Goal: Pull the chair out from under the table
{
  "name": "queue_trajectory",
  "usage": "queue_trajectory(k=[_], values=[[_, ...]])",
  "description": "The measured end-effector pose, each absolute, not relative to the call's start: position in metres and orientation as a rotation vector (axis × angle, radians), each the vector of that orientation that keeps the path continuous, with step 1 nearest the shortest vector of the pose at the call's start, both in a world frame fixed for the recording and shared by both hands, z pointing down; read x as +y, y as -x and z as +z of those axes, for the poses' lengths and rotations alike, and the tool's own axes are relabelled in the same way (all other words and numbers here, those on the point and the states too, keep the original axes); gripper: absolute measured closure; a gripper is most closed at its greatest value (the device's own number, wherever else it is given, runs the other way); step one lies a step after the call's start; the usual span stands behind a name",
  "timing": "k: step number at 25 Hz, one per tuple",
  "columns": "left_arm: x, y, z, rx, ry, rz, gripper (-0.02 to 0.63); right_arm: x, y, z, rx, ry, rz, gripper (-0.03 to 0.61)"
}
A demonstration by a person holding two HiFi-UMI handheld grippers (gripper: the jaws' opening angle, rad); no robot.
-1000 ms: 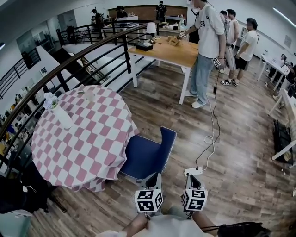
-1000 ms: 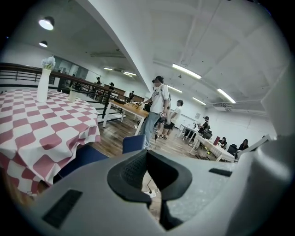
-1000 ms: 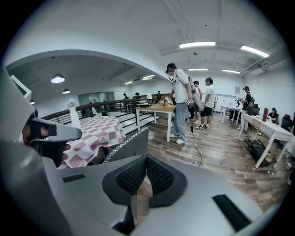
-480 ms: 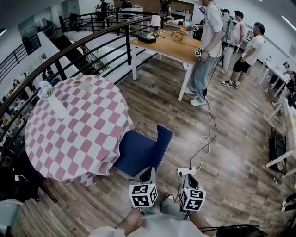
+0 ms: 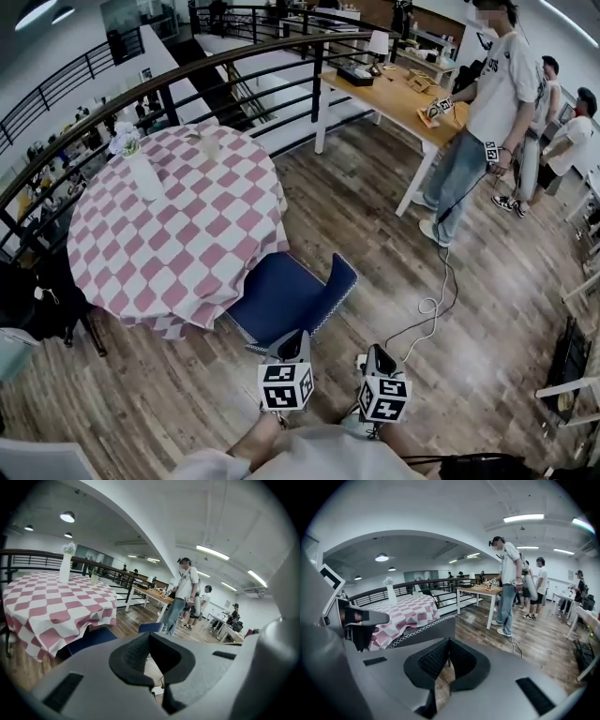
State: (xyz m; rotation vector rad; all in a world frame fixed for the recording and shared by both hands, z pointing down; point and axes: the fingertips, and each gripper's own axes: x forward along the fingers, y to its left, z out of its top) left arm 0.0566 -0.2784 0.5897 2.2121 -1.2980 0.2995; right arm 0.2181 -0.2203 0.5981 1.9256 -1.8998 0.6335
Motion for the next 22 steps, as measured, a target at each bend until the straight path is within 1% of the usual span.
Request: queue_trajectory(k=[4,9,17,19,20,22], values=[[-0.263,-0.073,0.586,-1.405,-2.141,0.273,0.611,-0.236,-0.231,0.594,-2.013,-1.783,0.592,0.561],[-0.247,-0.083,0.585,-1.477,-2.115,0.301,0.611,-0.248,-0.223,0.594,-2.123,-1.703,0.614,0.561],[-0.241,-0.071,0.602,-1.514,-2.085,0.492,0.611,-0.241,-0.220,0.610,-2.135,-1.657,0.679,0.561],[-0.243,-0.070,0.606,-1.501,-2.079,0.524,0.600,-0.244,-0.219,0.608,-2.137,-1.657,0.674,0.561],[-0.245,-0.071,0.607,-1.486,-2.086,0.533,0.583,-0.246,-0.219,0.607,-2.139,-1.659,0.670,0.561],[-0.248,-0.076,0.610,-1.439,-2.109,0.554,0.514,-0.250,-0.220,0.605,-2.140,-1.667,0.665,0.561]])
